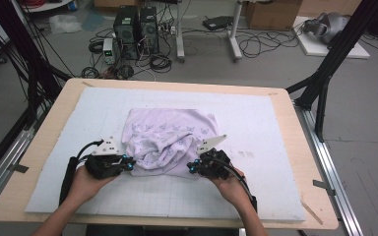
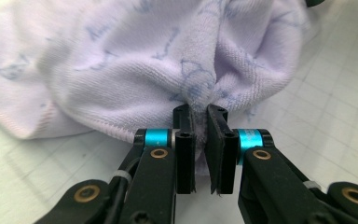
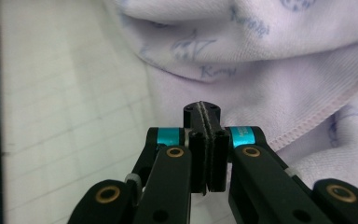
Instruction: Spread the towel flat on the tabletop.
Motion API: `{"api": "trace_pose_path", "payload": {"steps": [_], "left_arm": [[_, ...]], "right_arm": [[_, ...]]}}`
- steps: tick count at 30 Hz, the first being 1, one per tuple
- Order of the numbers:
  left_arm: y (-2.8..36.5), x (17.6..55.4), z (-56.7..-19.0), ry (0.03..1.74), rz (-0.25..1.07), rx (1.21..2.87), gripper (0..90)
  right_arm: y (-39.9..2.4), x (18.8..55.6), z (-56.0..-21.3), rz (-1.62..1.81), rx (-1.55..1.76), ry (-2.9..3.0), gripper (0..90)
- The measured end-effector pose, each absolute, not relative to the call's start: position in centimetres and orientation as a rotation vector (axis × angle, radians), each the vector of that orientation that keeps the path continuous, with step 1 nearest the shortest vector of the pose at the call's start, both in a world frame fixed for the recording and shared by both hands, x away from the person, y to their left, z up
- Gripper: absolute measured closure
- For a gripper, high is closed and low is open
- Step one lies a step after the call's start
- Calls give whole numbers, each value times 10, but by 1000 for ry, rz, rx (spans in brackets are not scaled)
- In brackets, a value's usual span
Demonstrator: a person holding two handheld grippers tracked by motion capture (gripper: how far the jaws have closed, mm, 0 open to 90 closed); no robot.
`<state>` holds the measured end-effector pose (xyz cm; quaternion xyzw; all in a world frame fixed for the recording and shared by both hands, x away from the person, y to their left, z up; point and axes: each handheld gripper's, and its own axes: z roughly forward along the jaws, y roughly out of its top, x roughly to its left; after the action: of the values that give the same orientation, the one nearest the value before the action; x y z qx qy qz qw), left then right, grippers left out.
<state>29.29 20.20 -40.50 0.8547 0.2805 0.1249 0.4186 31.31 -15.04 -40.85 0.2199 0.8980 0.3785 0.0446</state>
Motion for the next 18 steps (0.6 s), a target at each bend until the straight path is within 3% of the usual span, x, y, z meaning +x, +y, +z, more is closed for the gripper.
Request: {"api": "trace_pose_path", "payload": {"steps": [11,13,15,18], "left_arm": [[222,267,-365,670,374,2101,827],[225,268,-360,681,398,2088,828],[228,271,-358,699,408,2074,828],[229,283,-365,744,399,2078,826]], "right_arm": [[-153,292,-389,1132,575,2750,883],[-146,297,-396,1120,577,2765,768],[-142,299,-399,1107,566,2773,753],[-127,307,-415,1040,562,2823,658]]}}
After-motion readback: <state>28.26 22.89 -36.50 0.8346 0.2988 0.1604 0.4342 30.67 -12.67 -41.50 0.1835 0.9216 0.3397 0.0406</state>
